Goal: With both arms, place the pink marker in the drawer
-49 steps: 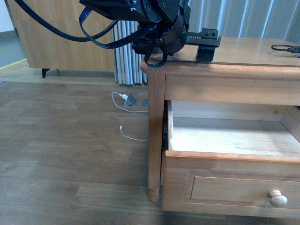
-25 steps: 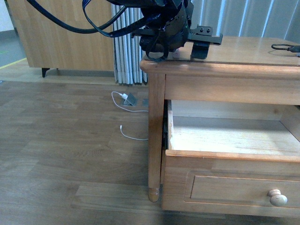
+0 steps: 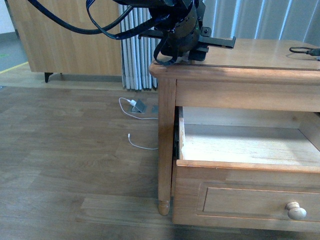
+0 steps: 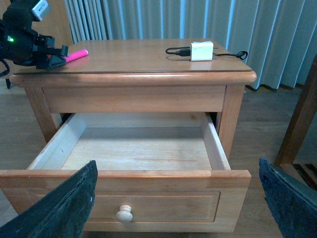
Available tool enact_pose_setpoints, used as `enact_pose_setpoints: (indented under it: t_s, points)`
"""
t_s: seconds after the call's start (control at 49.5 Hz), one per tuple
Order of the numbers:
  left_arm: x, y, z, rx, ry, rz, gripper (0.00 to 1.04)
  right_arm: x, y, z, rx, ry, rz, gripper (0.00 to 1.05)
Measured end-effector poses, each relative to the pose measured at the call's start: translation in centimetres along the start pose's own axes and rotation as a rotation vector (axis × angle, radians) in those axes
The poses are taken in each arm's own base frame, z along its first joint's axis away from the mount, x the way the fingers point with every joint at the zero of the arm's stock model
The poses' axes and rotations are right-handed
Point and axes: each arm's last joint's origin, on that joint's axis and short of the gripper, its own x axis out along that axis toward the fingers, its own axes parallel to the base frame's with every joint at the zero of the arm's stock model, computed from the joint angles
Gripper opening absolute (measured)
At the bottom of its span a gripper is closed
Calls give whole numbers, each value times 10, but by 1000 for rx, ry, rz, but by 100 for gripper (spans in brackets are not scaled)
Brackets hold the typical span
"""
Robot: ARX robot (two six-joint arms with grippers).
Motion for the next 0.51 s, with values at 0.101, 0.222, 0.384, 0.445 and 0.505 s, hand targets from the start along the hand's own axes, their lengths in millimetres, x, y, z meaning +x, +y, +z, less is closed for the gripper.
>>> enact_pose_setpoints:
  t_s: [0.101, 0.222, 0.384, 0.445, 0.505]
  points:
    - [-5, 2, -2, -6, -17, -27, 14, 0, 0, 0, 0, 0, 0, 96]
    - [-15, 4, -6, -9, -44, -94, 14, 0, 0, 0, 0, 0, 0, 96]
    - [-56, 2, -13, 3, -108, -292, 14, 0, 0, 0, 0, 0, 0, 96]
    - [-75, 1, -12, 25, -124, -361, 14, 0, 0, 0, 0, 0, 0, 96]
    - [-89, 0, -13, 48, -132, -407, 14, 0, 0, 0, 0, 0, 0, 96]
